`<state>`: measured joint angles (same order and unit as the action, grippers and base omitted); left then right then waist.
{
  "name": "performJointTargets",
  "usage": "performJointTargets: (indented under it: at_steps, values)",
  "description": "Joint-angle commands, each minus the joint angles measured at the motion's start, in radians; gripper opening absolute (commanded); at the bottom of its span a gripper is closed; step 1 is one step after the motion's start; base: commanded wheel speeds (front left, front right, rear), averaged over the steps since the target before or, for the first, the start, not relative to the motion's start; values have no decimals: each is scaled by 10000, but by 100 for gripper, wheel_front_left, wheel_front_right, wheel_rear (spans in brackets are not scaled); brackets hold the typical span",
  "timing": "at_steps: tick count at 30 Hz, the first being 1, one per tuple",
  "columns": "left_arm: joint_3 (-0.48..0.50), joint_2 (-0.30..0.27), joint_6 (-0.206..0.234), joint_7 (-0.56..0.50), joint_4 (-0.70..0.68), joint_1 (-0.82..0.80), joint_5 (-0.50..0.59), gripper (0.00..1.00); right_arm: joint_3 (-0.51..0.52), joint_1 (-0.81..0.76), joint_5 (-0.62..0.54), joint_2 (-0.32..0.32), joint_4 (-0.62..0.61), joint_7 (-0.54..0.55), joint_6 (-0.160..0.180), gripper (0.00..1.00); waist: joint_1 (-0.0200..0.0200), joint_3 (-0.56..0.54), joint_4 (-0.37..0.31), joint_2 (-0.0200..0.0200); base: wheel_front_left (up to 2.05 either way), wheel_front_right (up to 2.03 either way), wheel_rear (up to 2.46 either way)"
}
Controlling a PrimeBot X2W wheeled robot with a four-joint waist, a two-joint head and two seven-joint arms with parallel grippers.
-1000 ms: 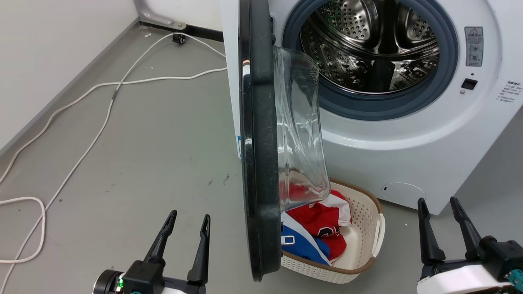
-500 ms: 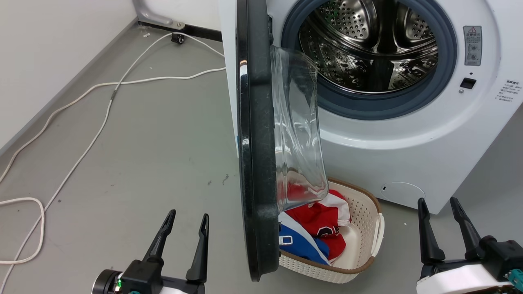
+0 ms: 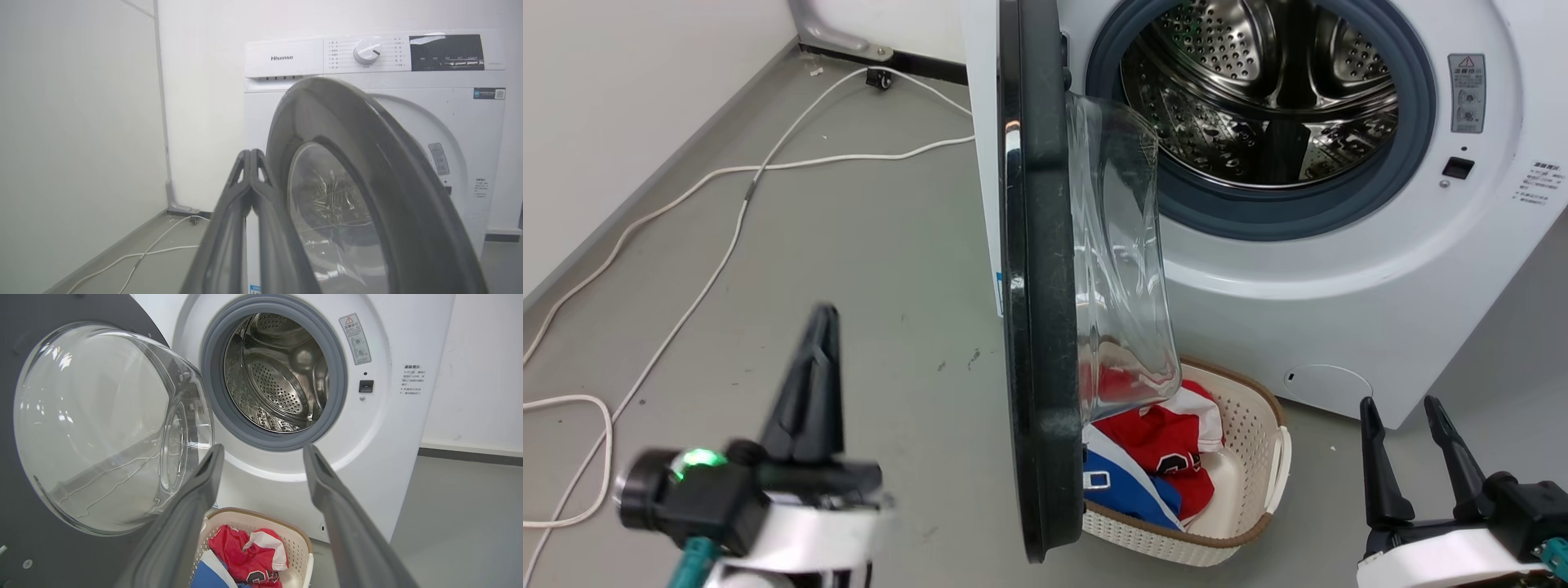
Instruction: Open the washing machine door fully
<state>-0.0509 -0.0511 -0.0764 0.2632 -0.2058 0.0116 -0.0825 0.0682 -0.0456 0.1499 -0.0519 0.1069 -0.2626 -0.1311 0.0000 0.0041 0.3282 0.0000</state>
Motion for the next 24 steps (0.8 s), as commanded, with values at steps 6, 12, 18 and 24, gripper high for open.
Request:
performJointTargets:
  at_steps: [6, 12, 18, 24]
  values:
    - [125, 13, 83, 24, -1203, -1314, -62, 0, -24, 211, -125, 30, 24, -32, 7, 100, 0, 171, -30, 0, 0, 0, 0]
    - [-240, 13, -117, 24, -1919, -2299, -27, 0, -29, 240, -6, 29, -65, -33, 7, 100, 0, 219, -131, 0, 0, 0, 0]
    - [-1542, 10, -356, 24, -1662, -2440, -110, 0, -67, 189, 63, 29, 11, -33, 7, 100, 0, 163, -211, 0, 0, 0, 0]
    - [-3731, -363, -519, -64, -237, -1989, -353, 0, -76, 131, 188, 28, 83, -31, 5, 100, 0, 41, -268, 0, 0, 0, 0]
